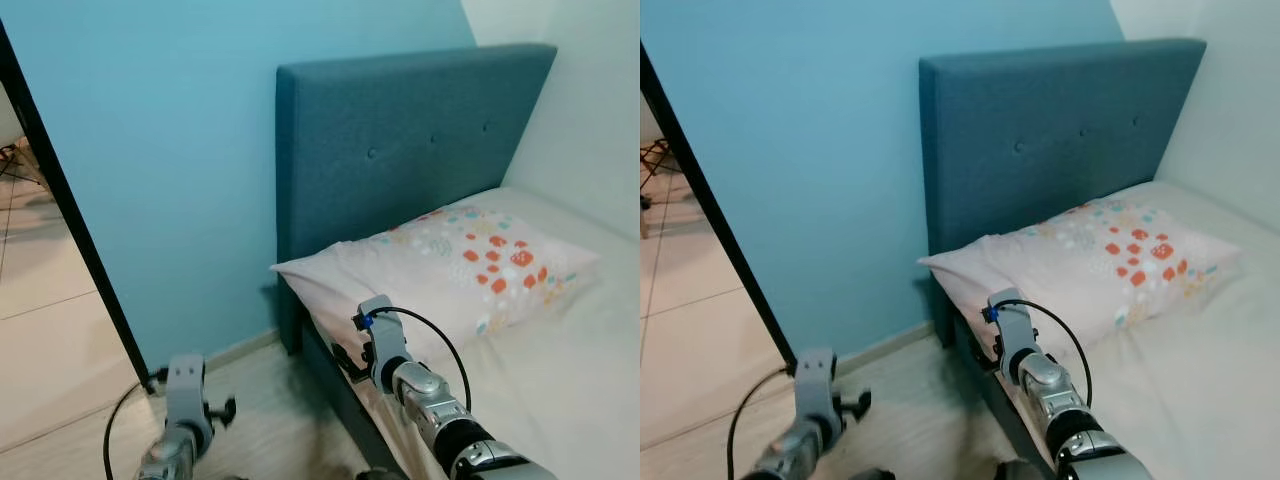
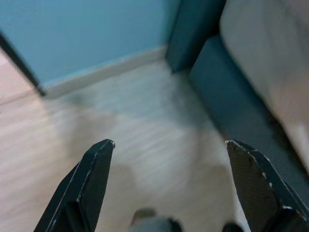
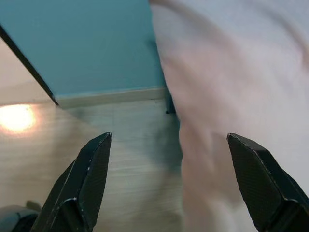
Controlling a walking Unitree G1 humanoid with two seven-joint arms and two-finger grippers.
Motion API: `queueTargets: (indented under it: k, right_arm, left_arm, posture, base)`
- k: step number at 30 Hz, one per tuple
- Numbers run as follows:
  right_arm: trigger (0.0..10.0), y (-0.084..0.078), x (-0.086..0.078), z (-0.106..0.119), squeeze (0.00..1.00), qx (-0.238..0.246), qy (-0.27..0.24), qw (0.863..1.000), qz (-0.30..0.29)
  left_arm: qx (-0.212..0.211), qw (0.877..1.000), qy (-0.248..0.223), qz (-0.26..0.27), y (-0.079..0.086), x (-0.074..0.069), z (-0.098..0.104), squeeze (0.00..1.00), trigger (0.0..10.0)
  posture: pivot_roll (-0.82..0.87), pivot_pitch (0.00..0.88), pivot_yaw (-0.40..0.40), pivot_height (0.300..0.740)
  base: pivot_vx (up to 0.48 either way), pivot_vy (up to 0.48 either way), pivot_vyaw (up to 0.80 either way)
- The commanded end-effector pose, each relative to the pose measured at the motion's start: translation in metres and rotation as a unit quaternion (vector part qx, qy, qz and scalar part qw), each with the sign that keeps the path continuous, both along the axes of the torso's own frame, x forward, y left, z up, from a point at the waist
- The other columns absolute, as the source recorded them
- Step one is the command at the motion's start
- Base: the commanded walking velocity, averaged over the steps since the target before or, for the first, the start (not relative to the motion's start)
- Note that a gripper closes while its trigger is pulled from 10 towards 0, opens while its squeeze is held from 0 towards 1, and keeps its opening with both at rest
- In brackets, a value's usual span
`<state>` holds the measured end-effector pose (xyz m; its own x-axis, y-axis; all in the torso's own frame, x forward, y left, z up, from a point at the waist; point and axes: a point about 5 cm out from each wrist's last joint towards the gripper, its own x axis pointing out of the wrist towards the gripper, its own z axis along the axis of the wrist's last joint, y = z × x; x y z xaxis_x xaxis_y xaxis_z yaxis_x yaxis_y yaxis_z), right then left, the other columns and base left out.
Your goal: Clean up the room
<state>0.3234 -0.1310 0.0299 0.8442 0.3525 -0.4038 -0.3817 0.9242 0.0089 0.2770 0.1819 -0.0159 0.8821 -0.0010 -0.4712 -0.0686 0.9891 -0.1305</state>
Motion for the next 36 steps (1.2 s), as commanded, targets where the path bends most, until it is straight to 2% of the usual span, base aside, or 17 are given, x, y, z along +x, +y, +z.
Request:
queueTargets:
  k: [1, 6, 9, 11, 14, 16, 21, 23, 24, 26, 27, 28, 29, 32, 33, 35, 36]
  right_arm:
    - [10.0, 0.002, 0.011, 0.015, 0.0, 0.031, -0.019, 0.999, -0.005]
    - [10.0, 0.005, 0.013, 0.018, 0.0, 0.027, -0.021, 0.999, 0.007]
    - [10.0, 0.006, 0.015, 0.018, 0.0, -0.002, -0.012, 1.0, 0.022]
    - [10.0, 0.007, 0.015, 0.017, 0.0, -0.022, 0.01, 0.998, 0.058]
    - [10.0, 0.008, 0.015, 0.018, 0.0, -0.019, 0.015, 0.997, 0.076]
    - [10.0, 0.01, 0.02, 0.03, 0.0, 0.017, 0.003, 0.994, 0.111]
    - [10.0, 0.01, 0.026, 0.043, 0.0, 0.05, -0.013, 0.99, 0.129]
    - [10.0, 0.014, 0.032, 0.062, 0.0, 0.091, -0.029, 0.979, 0.179]
    - [10.0, 0.014, 0.032, 0.062, 0.0, 0.091, -0.029, 0.979, 0.179]
    - [10.0, 0.025, 0.033, 0.078, 0.0, 0.139, -0.038, 0.959, 0.243]
    - [10.0, 0.025, 0.033, 0.078, 0.0, 0.139, -0.038, 0.959, 0.243]
    - [10.0, 0.03, 0.032, 0.083, 0.0, 0.158, -0.04, 0.95, 0.266]
    - [1.6, 0.037, 0.031, 0.087, 0.0, 0.171, -0.044, 0.943, 0.283]
    - [1.6, 0.04, 0.031, 0.09, 0.0, 0.179, -0.047, 0.939, 0.291]
    - [0.0, 0.046, 0.03, 0.09, 0.0, 0.184, -0.042, 0.935, 0.301]
    - [0.0, 0.053, 0.027, 0.086, 0.0, 0.174, -0.031, 0.933, 0.314]
    - [0.0, 0.068, 0.021, 0.071, 0.0, 0.12, -0.003, 0.936, 0.332]
  left_arm:
    - [-0.012, 0.999, -0.039, -0.007, -0.004, 0.013, 0.014, 0.0, 10.0]
    - [-0.014, 0.998, -0.053, -0.01, -0.005, 0.016, 0.018, 0.0, 10.0]
    - [-0.017, 0.998, -0.058, -0.013, -0.004, 0.015, 0.017, 0.0, 10.0]
    - [-0.015, 0.998, -0.051, -0.014, -0.001, 0.007, 0.011, 0.0, 10.0]
    - [-0.014, 0.999, -0.047, -0.015, 0.001, 0.002, 0.007, 0.0, 10.0]
    - [-0.008, 0.999, -0.03, -0.011, 0.008, -0.011, -0.003, 0.0, 10.0]
    - [-0.003, 1.0, -0.013, -0.007, 0.014, -0.025, -0.012, 0.0, 10.0]
    - [0.007, 1.0, 0.024, -0.003, 0.024, -0.049, -0.028, 0.0, 10.0]
    - [0.007, 1.0, 0.024, -0.003, 0.024, -0.049, -0.028, 0.0, 10.0]
    - [0.015, 0.999, 0.05, -0.005, 0.029, -0.068, -0.039, 0.0, 10.0]
    - [0.015, 0.999, 0.05, -0.005, 0.029, -0.068, -0.039, 0.0, 10.0]
    - [0.017, 0.998, 0.056, -0.006, 0.03, -0.073, -0.041, 0.0, 10.0]
    - [0.018, 0.998, 0.06, -0.008, 0.031, -0.077, -0.043, 0.0, 10.0]
    - [0.019, 0.998, 0.062, -0.009, 0.032, -0.08, -0.044, 0.0, 10.0]
    - [0.021, 0.998, 0.064, -0.013, 0.032, -0.082, -0.045, 0.0, 10.0]
    - [0.021, 0.998, 0.065, -0.016, 0.032, -0.084, -0.046, 0.0, 10.0]
    - [0.024, 0.997, 0.066, -0.025, 0.031, -0.088, -0.048, 0.0, 10.0]
  posture:
    - [0.01, 0.0, -0.05, 0.571]
    - [0.02, 0.012, -0.046, 0.551]
    - [0.03, 0.03, -0.048, 0.546]
    - [0.05, 0.054, -0.048, 0.546]
    - [0.05, 0.061, -0.05, 0.546]
    - [0.06, 0.084, -0.05, 0.546]
    - [0.07, 0.105, -0.046, 0.546]
    - [0.08, 0.144, -0.041, 0.546]
    - [0.08, 0.144, -0.041, 0.546]
    - [0.09, 0.167, -0.043, 0.546]
    - [0.09, 0.167, -0.043, 0.546]
    - [0.09, 0.17, -0.043, 0.546]
    - [0.09, 0.183, -0.044, 0.546]
    - [0.09, 0.183, -0.044, 0.546]
    - [0.1, 0.196, -0.044, 0.546]
    - [0.1, 0.202, -0.043, 0.546]
    - [0.11, 0.214, -0.041, 0.546]
  base:
    - [0.0, 0.0, 0.0]
    - [0.0, 0.0, 0.0]
    - [0.0, 0.0, 0.0]
    - [0.0, 0.0, 0.0]
    - [0.0, 0.0, 0.0]
    - [0.0, 0.0, 0.0]
    - [0.0, 0.0, 0.0]
    - [0.0, 0.0, 0.0]
    - [0.0, 0.0, 0.0]
    - [0.0, 0.0, 0.0]
    - [0.0, 0.0, 0.0]
    - [0.0, 0.0, 0.0]
    - [0.0, 0.0, 0.0]
    - [0.0, 0.0, 0.0]
    - [0.0, 0.0, 0.0]
    - [0.0, 0.0, 0.0]
    - [0.0, 0.0, 0.0]
